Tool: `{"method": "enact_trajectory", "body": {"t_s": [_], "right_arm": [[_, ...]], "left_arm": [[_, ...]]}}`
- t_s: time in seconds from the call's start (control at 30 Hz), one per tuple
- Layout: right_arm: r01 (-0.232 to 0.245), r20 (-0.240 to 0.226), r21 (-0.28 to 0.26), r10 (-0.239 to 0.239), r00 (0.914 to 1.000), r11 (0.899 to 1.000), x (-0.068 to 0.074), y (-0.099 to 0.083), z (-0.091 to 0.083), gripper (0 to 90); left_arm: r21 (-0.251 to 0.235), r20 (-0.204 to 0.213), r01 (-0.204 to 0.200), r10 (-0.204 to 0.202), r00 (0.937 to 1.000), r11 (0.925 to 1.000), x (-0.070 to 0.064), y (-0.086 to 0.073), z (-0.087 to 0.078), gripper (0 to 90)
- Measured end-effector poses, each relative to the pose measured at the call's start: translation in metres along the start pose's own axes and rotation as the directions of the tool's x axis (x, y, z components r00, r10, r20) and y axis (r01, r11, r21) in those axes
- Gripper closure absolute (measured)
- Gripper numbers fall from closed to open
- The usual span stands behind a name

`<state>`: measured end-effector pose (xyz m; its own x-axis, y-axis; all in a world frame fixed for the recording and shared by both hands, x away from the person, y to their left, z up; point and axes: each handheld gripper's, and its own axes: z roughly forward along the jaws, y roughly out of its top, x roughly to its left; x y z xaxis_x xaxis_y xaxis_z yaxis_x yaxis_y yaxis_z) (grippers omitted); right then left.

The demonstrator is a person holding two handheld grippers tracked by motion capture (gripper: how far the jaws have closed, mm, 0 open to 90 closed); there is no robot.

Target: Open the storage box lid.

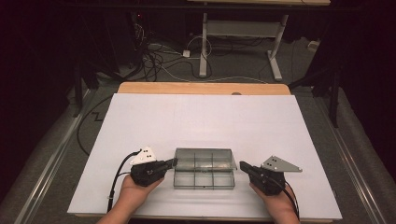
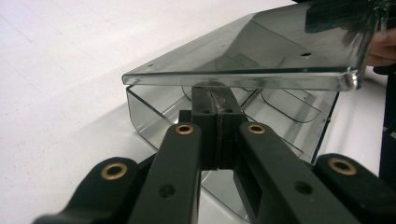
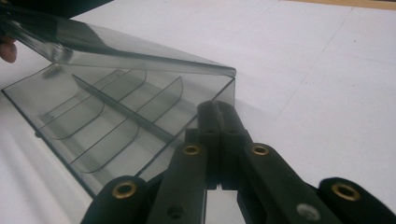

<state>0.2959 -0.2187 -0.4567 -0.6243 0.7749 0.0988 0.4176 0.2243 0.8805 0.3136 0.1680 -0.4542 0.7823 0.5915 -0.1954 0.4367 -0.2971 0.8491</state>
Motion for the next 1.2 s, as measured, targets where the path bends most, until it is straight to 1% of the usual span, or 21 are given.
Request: {"method": "enact_trajectory", "body": {"t_s": [0.1,0.2,0.27,0.33,0.53,0.67,0.77,0.83,0.87,1.0,1.2], "right_arm": [[-0.006,0.01,0.005,0.006,0.9999,1.0,-0.002,0.001,0.004,90.0],[-0.002,0.021,0.012,0.002,0.9998,1.0,-0.003,0.003,0.01,90.0],[0.001,0.025,0.013,-0.001,0.9997,1.0,-0.004,0.005,0.013,90.0],[-0.008,0.034,0.016,0.007,0.9994,1.0,-0.005,0.006,0.016,90.0],[-0.011,0.05,0.017,0.011,0.9987,1.0,-0.012,0.009,0.025,90.0],[0.0,0.058,0.012,-0.001,0.9983,1.0,-0.016,0.012,0.033,90.0],[0.009,0.066,0.005,-0.01,0.9978,1.0,-0.017,0.015,0.037,90.0],[0.004,0.069,0.005,-0.004,0.9976,1.0,-0.018,0.016,0.04,90.0],[0.01,0.072,0.002,-0.01,0.9974,1.0,-0.018,0.017,0.041,90.0],[0.011,0.075,-0.015,-0.01,0.9972,1.0,-0.022,0.022,0.045,90.0],[0.011,0.073,-0.034,-0.009,0.9973,0.999,-0.026,0.029,0.049,90.0]], "left_arm": [[0.0,0.0,-0.004,0.004,1.0,1.0,0.001,0.001,0.002,87.3],[-0.006,0.0,-0.005,0.005,1.0,1.0,0.002,0.003,0.002,87.3],[-0.009,0.001,-0.004,0.004,1.0,1.0,0.003,0.003,0.003,87.3],[-0.009,0.003,0.005,-0.005,1.0,0.9999,0.005,0.004,0.004,87.3],[-0.006,0.0,-0.003,0.003,1.0,1.0,0.006,0.005,0.006,87.3],[-0.003,-0.006,-0.004,0.004,1.0,1.0,0.007,0.006,0.008,87.3],[-0.001,-0.016,-0.016,0.016,0.9997,0.9999,0.008,0.008,0.01,87.3],[-0.005,-0.018,-0.012,0.012,0.9998,0.9999,0.009,0.009,0.011,87.3],[-0.007,-0.019,-0.011,0.011,0.9998,0.9999,0.009,0.01,0.012,87.3],[-0.007,-0.017,-0.01,0.01,0.9998,0.9999,0.011,0.012,0.015,87.3],[-0.003,-0.02,-0.021,0.021,0.9996,0.9998,0.012,0.014,0.017,87.3]]}}
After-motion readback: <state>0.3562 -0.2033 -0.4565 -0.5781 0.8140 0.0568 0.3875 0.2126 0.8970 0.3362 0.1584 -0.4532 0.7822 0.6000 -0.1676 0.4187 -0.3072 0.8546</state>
